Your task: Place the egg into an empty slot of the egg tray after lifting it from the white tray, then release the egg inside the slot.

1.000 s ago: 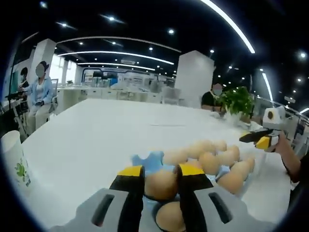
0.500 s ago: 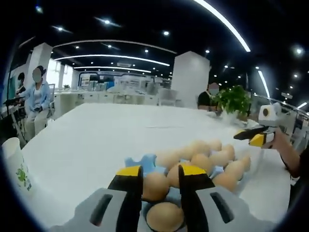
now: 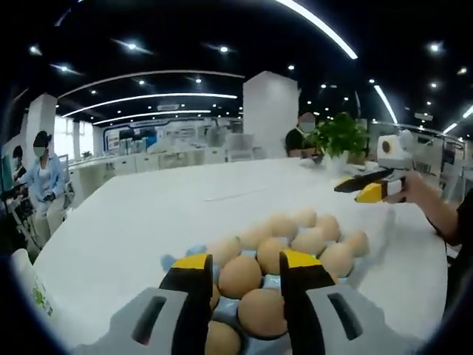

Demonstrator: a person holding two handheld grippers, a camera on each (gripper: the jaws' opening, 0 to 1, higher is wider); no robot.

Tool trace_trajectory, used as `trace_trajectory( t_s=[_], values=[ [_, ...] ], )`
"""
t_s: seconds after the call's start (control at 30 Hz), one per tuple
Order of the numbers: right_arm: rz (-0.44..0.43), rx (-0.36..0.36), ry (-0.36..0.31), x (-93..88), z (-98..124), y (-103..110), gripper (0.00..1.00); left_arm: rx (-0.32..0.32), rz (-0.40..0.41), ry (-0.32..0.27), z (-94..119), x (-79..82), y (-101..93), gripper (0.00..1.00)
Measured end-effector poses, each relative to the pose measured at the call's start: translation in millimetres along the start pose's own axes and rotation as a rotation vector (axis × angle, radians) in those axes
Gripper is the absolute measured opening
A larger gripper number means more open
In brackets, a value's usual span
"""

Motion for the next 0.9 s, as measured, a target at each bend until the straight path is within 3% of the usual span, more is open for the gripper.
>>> trace_trajectory(
  t_s=[0.13, 0.23, 0.73, 0.83, 0.9],
  values=[
    [0.011, -0.041, -0.006, 2.4, 7.0, -10.9, 0.45, -0.013, -0.015, 0.0, -1.9, 1.8, -3.5, 0.37],
    [0.074, -0.128, 0.003, 6.4, 14.4, -22.6, 0.47, -0.007, -0.048, 0.024, -3.2, 3.1, -6.3, 0.37],
    [0.051, -0.302, -0.033, 9.7, 50.4, -60.2, 0.49, -0.042, -0.063, 0.022, -6.0, 8.2, -18.8, 0.38],
    [0.121, -0.438, 0.014, 7.0, 62.6, -74.0, 0.49, -0.044, -0.064, 0.023, -6.7, 8.0, -20.6, 0.38],
    [0.12, -0.477, 0.029, 3.7, 68.3, -80.7, 0.49, -0.049, -0.065, 0.024, -7.5, 7.9, -22.3, 0.38]
  ],
)
Point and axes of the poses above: the point that each gripper's makers call its tool centre point, and the gripper's own axes: z roughly backward along the fingers, y roughly to its left, x roughly out of its top, the point moved 10 cm from there along z, roughly backward along the fingers, and after that the axes turned 8 degrees about -z, right-handed, at the moved point
